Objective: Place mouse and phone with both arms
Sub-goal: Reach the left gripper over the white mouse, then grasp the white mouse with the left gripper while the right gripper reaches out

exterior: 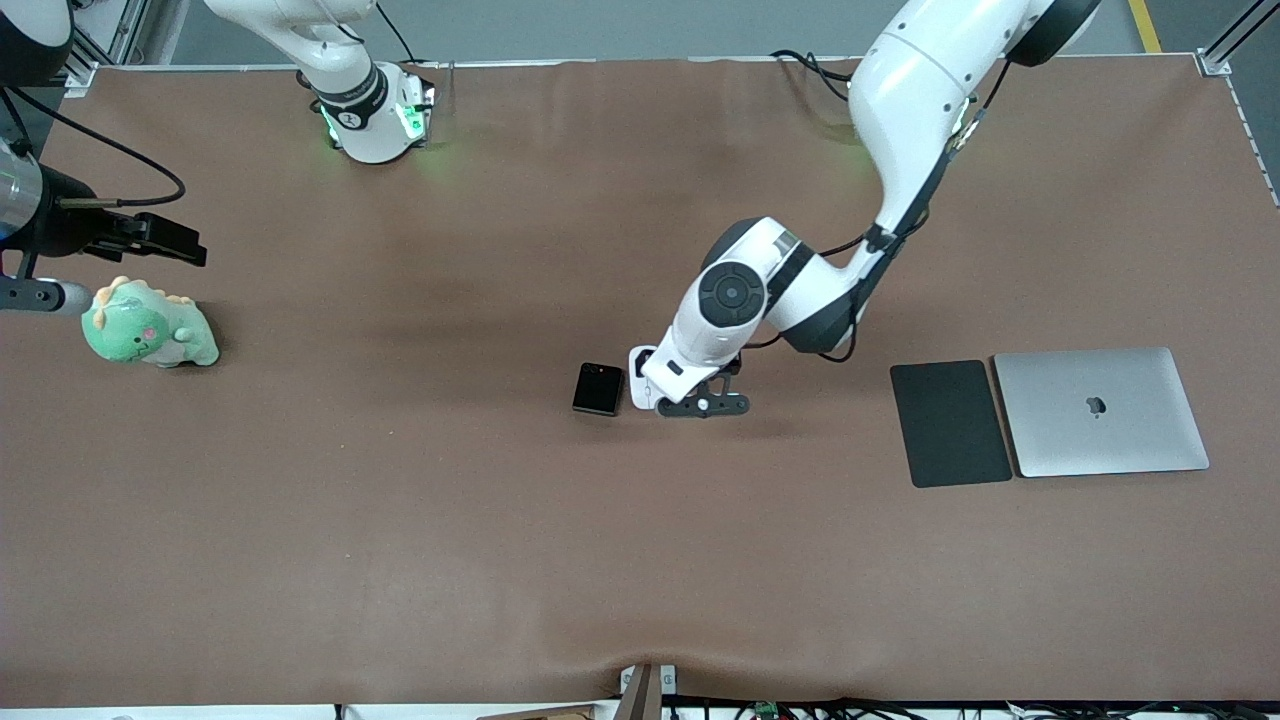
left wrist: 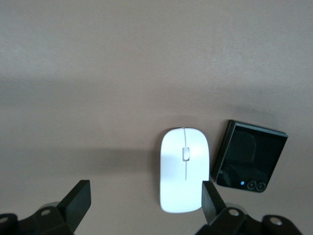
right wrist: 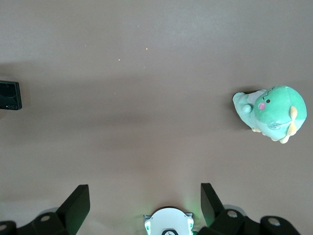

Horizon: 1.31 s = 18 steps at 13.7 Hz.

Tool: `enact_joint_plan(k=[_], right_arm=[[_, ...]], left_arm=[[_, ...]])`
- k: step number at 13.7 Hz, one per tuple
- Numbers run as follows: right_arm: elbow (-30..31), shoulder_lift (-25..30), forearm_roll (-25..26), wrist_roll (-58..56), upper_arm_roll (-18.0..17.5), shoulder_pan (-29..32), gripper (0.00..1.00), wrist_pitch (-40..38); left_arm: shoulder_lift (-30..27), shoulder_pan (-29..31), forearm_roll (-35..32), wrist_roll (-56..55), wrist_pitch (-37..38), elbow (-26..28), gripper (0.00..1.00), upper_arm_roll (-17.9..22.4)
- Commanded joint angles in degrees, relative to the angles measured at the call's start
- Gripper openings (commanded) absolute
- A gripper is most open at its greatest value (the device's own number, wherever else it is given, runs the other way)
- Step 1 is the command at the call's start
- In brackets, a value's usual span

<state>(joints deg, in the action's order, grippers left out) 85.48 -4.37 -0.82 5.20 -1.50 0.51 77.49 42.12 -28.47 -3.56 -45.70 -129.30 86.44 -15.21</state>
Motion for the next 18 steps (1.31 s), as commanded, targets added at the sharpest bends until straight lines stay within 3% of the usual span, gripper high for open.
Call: enact_joint_plan(k=[1, 6, 9, 12, 15, 17, 18], right_arm=[[0.03, 0.06, 0.12, 0.86, -0.78, 0.99, 1.00, -0.14], [1.09, -0.47, -0.32, 0.86, -0.87, 0.55, 1.00, 1.17], [4.16, -0.90, -3.38, 0.86, -1.14, -0.85, 1.00, 6.79], [4.25, -2.49, -7.08, 1.38, -1.13, -1.04, 1.00, 7.15], [4.60, -2.75, -7.27, 9.45, -1.14, -3.13, 1.00, 7.24], [4.61, -2.84, -7.27, 14.37, -1.13, -4.98, 1.00, 7.59], [4.61, -2.93, -7.27, 16.22, -1.13, -5.95, 1.00, 7.94]], left_arm=[[3.74, -4.39, -1.54, -4.30, -1.13, -4.69, 1.00, 3.08], [8.76, -11.34, -1.36, -7.74, -1.31, -8.65, 1.00, 9.40], [9.82, -11.70, -1.36, -8.09, -3.50, -8.75, 0.98, 9.68], [10.26, -11.87, -1.36, -8.09, -3.77, -8.75, 0.94, 9.76], [10.79, -12.05, -1.36, -8.09, -3.77, -8.75, 0.79, 9.76], [10.79, -11.96, -1.36, -8.00, -4.73, -8.75, 0.75, 9.76], [10.70, -12.05, -1.45, -7.57, -4.74, -8.75, 0.65, 9.76]])
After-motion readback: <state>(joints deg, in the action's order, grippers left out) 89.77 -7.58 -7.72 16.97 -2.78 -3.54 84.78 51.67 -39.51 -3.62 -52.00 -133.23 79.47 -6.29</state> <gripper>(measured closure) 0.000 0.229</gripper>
